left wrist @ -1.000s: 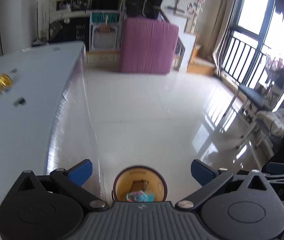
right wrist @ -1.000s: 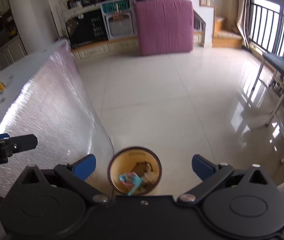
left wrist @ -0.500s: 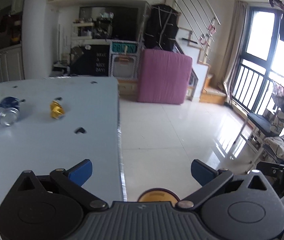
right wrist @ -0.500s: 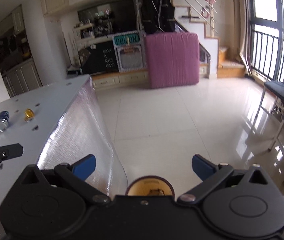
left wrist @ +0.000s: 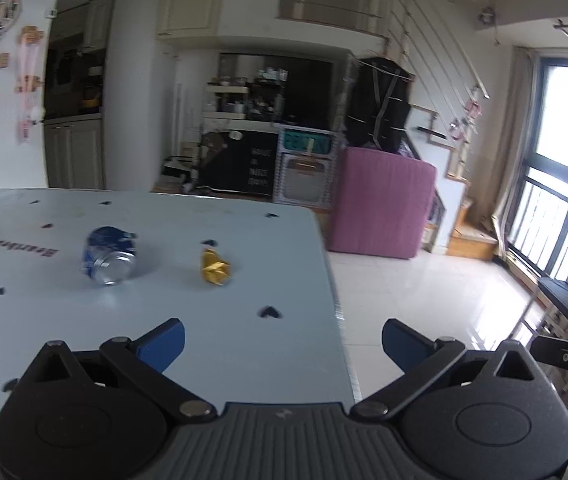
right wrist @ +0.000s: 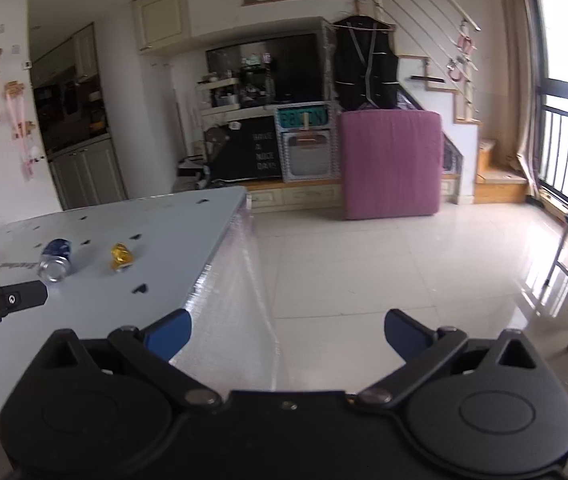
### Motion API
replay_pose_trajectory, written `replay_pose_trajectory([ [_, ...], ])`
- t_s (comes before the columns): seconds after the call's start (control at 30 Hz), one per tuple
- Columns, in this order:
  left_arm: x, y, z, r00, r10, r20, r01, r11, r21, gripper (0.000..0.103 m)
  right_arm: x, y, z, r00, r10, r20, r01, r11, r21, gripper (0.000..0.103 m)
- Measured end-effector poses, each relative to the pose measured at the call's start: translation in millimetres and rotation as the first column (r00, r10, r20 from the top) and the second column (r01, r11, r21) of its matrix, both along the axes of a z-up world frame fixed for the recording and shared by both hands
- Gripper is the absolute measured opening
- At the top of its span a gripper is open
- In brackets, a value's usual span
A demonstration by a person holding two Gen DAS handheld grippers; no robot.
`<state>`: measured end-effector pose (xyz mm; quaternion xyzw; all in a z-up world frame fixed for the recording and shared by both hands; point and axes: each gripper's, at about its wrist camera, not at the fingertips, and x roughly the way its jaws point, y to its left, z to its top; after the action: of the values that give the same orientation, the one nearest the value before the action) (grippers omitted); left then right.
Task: Collect trash
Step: 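Move both open tools back toward the can and gold wrapper on the table, then grasp the blue can with the left tool while the right tool grasps the gold wrapper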
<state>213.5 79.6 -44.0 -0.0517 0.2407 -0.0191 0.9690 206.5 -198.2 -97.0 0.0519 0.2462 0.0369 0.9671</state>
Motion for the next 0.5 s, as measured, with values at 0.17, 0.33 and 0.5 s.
replay_pose_trajectory([
  [0.17,3.3,34.8,1.7,0.998,0.056,0.013,-0.056,0.998,0.004,0.103,15.8,33.2,0.3,0.999,0.033,0.002,-0.033,0.999,0.002,0.103],
  [0.33,5.8,65.0,5.0,0.994,0.102,0.029,-0.102,0.995,0.009,0.103,33.7,63.8,1.1,0.998,0.061,0.003,-0.061,0.998,0.004,0.103],
  [0.5,15.3,93.7,6.7,0.989,0.141,0.043,-0.142,0.989,0.028,0.103,55.1,97.3,0.6,0.993,0.117,0.009,-0.117,0.993,0.006,0.103],
])
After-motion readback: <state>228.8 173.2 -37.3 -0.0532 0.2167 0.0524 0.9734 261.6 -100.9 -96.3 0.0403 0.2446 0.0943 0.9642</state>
